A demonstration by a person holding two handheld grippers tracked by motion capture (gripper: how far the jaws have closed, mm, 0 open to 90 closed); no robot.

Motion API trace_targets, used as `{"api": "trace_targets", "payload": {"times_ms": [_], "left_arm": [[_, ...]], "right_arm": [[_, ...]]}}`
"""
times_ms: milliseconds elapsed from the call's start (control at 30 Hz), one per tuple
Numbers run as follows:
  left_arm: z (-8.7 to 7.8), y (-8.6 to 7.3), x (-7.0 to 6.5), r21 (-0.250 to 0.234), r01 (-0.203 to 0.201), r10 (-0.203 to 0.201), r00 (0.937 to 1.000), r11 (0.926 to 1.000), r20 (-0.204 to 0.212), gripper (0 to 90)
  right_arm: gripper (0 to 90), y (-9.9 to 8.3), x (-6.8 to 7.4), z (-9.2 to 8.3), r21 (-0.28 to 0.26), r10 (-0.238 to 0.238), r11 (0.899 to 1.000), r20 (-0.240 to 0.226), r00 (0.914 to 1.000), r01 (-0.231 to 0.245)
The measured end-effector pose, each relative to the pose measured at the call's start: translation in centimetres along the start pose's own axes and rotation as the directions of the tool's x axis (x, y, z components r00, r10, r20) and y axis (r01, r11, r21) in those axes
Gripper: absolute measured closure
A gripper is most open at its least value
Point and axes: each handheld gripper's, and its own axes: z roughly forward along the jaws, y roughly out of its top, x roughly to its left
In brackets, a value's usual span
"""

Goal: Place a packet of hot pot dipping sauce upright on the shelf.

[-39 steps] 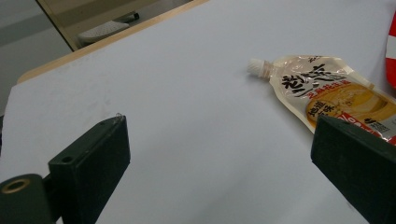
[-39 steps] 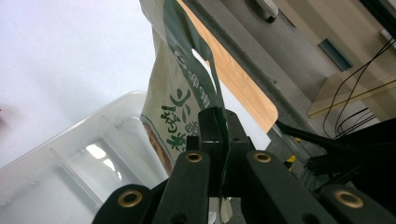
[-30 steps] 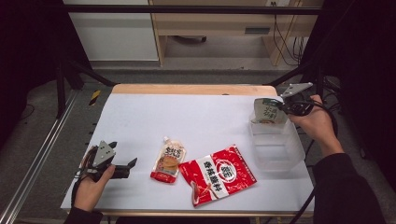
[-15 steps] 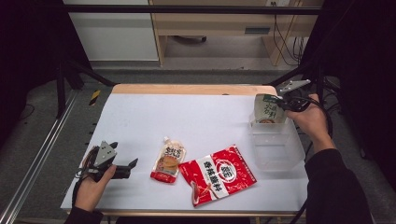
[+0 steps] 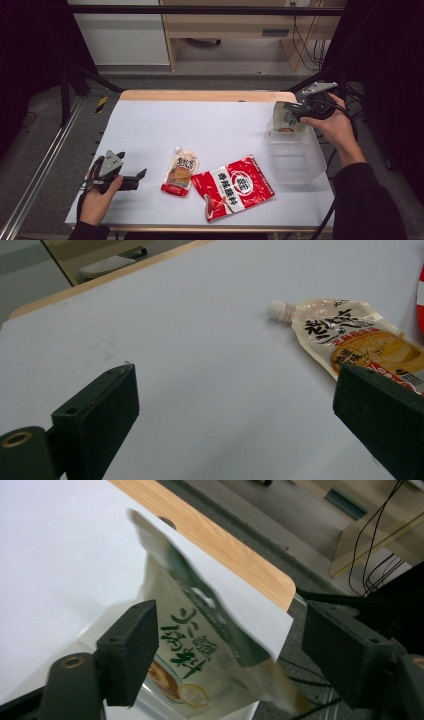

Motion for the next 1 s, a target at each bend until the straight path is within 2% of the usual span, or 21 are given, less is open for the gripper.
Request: {"api": "trace_targets", "payload": {"times_ms": [67,100,133,167,267,300,467,500,533,567,600,633,667,900,933,967,1000], "left_arm": [[0.0,0.0,0.0,0.002,0.0,0.0,1.0,1.0,-0.004,4.4],[-0.1,0.0,0.0,0.006,-0.001,0.001,1.0,1.0,-0.007,4.4],[-0.1,0.0,0.0,0.006,-0.001,0.001,1.0,1.0,-0.007,4.4],[-0.2,0.0,0.0,0.003,0.001,-0.001,1.0,1.0,-0.009,4.4],[-0.2,0.0,-0.1,0.005,-0.002,0.002,1.0,1.0,-0.009,4.4],[-0.2,0.1,-0.2,0.009,-0.007,0.007,1.0,0.9999,-0.007,4.4],[0.0,0.2,-0.5,0.014,-0.019,0.019,0.9998,0.9997,0.006,4.4],[0.0,0.2,-0.5,0.014,-0.019,0.019,0.9998,0.9997,0.006,4.3],[0.0,0.2,-0.6,0.017,-0.021,0.021,0.9997,0.9996,0.009,4.3],[0.1,0.2,-0.7,0.021,-0.026,0.025,0.9996,0.9994,0.014,4.3],[0.1,0.2,-0.7,0.021,-0.026,0.025,0.9996,0.9994,0.014,4.3],[0.1,0.2,-0.8,0.02,-0.025,0.025,0.9996,0.9995,0.015,4.3],[0.1,0.3,-0.8,0.019,-0.025,0.025,0.9996,0.9995,0.015,4.3],[0.1,0.3,-0.8,0.016,-0.027,0.026,0.9995,0.9995,0.017,4.3],[0.1,0.3,-0.8,0.016,-0.027,0.026,0.9995,0.9995,0.017,4.3],[0.1,0.3,-0.9,0.017,-0.029,0.028,0.9994,0.9995,0.017,4.3],[0.1,0.3,-0.9,0.022,-0.031,0.031,0.9993,0.9993,0.022,4.3]], "right_arm": [[20.5,0.2,0.2,-0.4,-0.001,-0.001,1.0,-0.003,1.0,0.001],[17.5,0.5,0.6,-1.4,-0.025,0.0,1.0,0.001,1.0,0.0],[17.5,0.5,0.6,-1.4,-0.025,0.0,1.0,0.001,1.0,0.0],[15.4,0.8,1.3,-2.4,-0.048,-0.013,0.999,0.002,0.9999,0.013],[14.4,1.1,2.0,-3.2,-0.072,-0.024,0.997,-0.004,0.9997,0.023],[12.8,1.5,2.8,-4.2,-0.092,-0.035,0.995,-0.01,0.9993,0.034],[12.5,2.6,5.5,-6.5,-0.17,-0.06,0.984,-0.034,0.9976,0.053],[12.5,2.6,5.5,-6.5,-0.17,-0.06,0.984,-0.034,0.9976,0.053],[12.7,2.8,6.2,-6.9,-0.18,-0.069,0.982,-0.035,0.997,0.061],[12.9,3.2,8.1,-7.4,-0.198,-0.076,0.978,-0.052,0.9957,0.065],[12.9,3.2,8.1,-7.4,-0.198,-0.076,0.978,-0.052,0.9957,0.065],[12.9,3.3,8.7,-7.5,-0.2,-0.081,0.977,-0.058,0.9951,0.067],[12.5,3.6,10.6,-7.5,-0.201,-0.075,0.978,-0.074,0.9945,0.059],[12.2,4.2,16.2,-6.5,-0.197,-0.098,0.978,-0.14,0.9852,0.069],[12.2,4.2,16.2,-6.5,-0.197,-0.098,0.978,-0.14,0.9852,0.069],[12.5,4.4,18.0,-6.0,-0.207,-0.112,0.975,-0.162,0.9804,0.077],[12.6,4.5,18.6,-5.9,-0.209,-0.117,0.975,-0.173,0.978,0.08]]}}
